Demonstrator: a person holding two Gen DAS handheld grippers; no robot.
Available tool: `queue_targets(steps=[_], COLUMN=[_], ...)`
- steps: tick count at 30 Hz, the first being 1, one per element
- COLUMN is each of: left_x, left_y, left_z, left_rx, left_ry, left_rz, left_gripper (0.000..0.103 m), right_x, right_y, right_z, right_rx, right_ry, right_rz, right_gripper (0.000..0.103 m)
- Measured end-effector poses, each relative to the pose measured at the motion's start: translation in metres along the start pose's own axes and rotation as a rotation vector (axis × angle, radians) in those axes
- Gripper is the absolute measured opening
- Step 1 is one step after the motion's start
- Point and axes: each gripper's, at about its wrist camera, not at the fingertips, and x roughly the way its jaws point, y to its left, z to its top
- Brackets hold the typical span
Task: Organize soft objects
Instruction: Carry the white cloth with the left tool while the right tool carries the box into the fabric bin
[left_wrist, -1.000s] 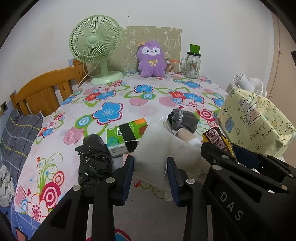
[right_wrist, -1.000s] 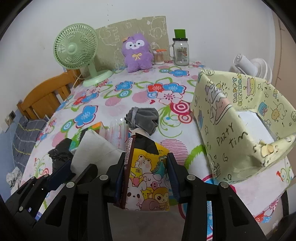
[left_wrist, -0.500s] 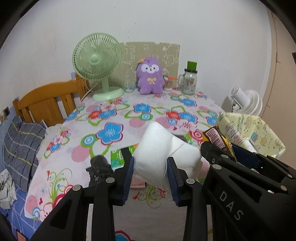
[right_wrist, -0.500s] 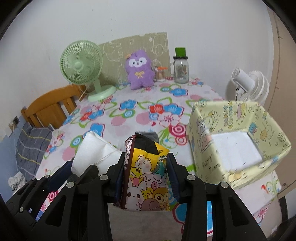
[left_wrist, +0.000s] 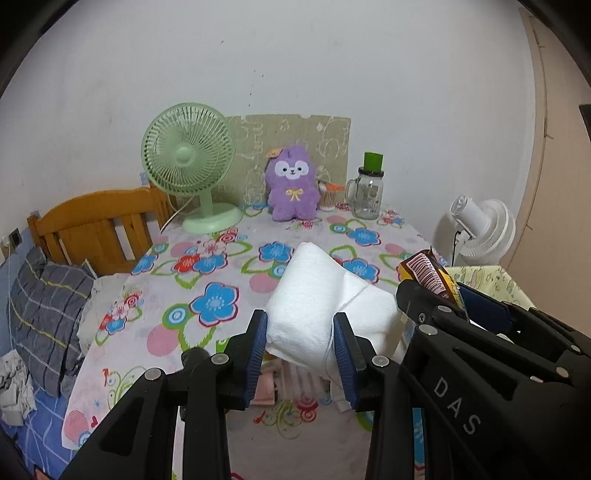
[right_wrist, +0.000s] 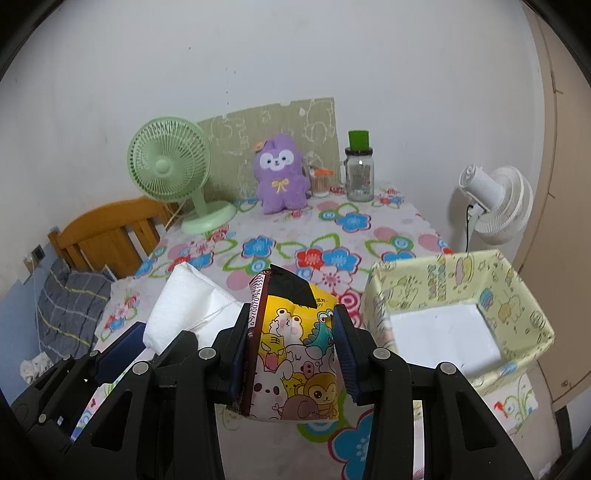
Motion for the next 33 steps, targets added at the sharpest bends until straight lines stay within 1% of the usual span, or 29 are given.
queue_targets(steps=[9, 21, 27, 33], left_x=[-0.004, -0.001, 0.006, 0.013], left_y=[-0.026, -0.069, -0.097, -0.122], left_z=[0.017, 0.028, 0.032, 0.033], left_rx=[0.002, 0.007, 0.022, 0.046], left_ry=[-0.026, -0.035, -0.03, -0.025], left_rz=[0.006, -0.008, -0.052, -0.079], left_gripper=[0.036, 0.036, 0.036, 0.036], right_x=[-0.009, -0.016, -0.017, -0.015], right_y=[-0.023, -0.068, -0.093, -0.117], right_z=[0.021, 0.034, 0.04, 0.041], right_rx=[-0.02, -0.019, -0.023, -0.012], right_ry=[-0.029, -0.043, -0.052, -0.056], right_rz=[0.009, 0.009, 0.004, -0.019], right_gripper=[0.045, 0.045, 0.045, 0.045])
